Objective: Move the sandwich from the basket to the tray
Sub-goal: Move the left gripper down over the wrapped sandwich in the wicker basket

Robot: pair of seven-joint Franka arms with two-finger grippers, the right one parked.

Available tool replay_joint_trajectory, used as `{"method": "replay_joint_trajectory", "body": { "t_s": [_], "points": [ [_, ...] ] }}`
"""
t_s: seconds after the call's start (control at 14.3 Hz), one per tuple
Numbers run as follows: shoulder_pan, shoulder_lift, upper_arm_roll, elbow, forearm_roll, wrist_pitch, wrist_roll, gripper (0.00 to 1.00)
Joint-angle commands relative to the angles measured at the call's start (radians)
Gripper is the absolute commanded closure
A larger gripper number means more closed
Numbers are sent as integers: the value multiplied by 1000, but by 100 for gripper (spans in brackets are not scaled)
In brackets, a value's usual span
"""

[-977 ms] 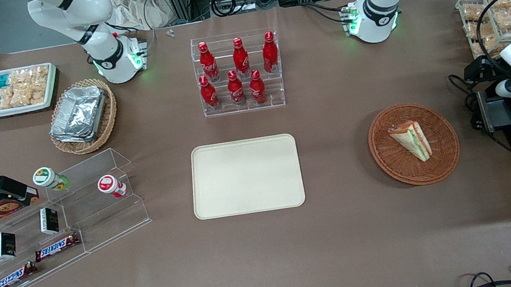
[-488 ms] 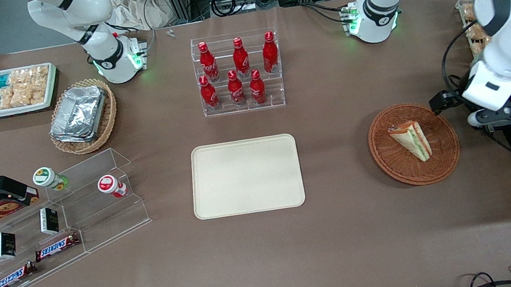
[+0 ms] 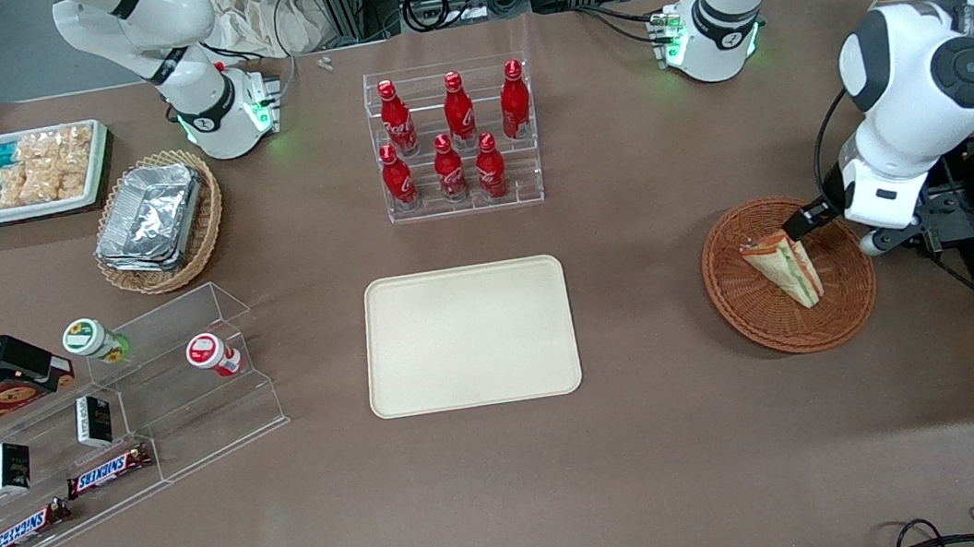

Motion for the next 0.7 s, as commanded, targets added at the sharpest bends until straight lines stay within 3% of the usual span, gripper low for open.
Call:
{"method": "replay_joint_trajectory", "body": {
  "t_s": [0.0,0.63],
  "points": [
    [2,51,-1,-47,-8,123,-79,0],
    [16,188,7,-159,-8,418,-92,0]
  ]
}}
